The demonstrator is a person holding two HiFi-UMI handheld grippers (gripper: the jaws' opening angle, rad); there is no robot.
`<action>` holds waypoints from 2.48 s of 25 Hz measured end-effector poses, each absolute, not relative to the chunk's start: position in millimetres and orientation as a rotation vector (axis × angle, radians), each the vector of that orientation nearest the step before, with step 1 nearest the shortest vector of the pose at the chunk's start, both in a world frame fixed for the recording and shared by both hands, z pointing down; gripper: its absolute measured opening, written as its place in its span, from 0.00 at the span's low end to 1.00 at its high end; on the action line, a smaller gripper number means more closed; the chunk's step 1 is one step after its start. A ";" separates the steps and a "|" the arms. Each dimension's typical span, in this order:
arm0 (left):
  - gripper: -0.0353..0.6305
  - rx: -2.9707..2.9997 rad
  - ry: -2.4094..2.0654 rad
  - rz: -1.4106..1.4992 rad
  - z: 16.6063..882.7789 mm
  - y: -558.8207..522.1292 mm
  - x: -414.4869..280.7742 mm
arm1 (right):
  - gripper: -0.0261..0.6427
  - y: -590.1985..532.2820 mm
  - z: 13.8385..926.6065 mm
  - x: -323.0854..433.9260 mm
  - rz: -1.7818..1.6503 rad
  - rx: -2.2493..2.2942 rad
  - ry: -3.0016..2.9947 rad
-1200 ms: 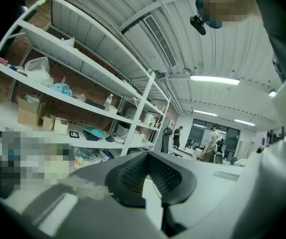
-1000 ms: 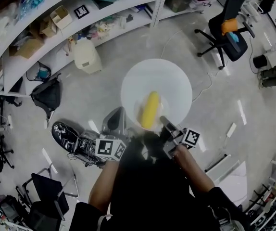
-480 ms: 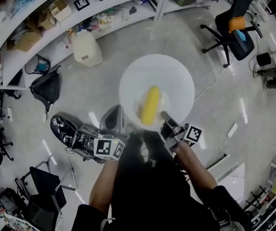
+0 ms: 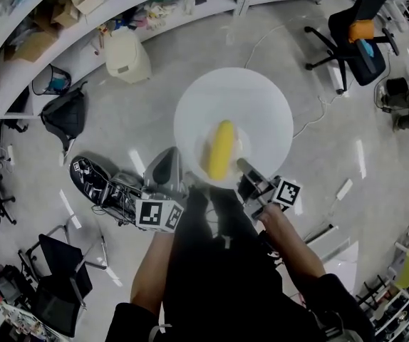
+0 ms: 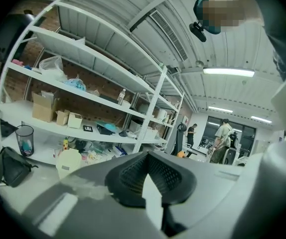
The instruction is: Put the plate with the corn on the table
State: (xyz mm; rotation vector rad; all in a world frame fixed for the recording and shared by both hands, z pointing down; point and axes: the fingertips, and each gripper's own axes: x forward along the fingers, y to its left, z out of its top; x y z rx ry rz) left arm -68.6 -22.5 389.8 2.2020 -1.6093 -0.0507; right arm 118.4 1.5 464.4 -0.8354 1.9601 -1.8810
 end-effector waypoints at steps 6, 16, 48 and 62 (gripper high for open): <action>0.06 2.184 -1.618 -0.047 403.6 -24.7 -72.2 | 0.07 -4.1 482.4 112.6 -1.912 -0.801 1.964; 0.06 2.152 -1.632 -0.029 439.3 -36.2 -78.3 | 0.07 -20.4 515.2 107.1 -1.932 -0.761 2.003; 0.06 2.080 -1.635 -0.046 526.7 -60.1 -87.5 | 0.07 -36.3 604.8 98.2 -1.996 -0.713 1.985; 0.06 2.056 -1.639 -0.049 541.1 -65.3 -91.5 | 0.07 -40.5 628.8 89.3 -2.051 -0.710 1.967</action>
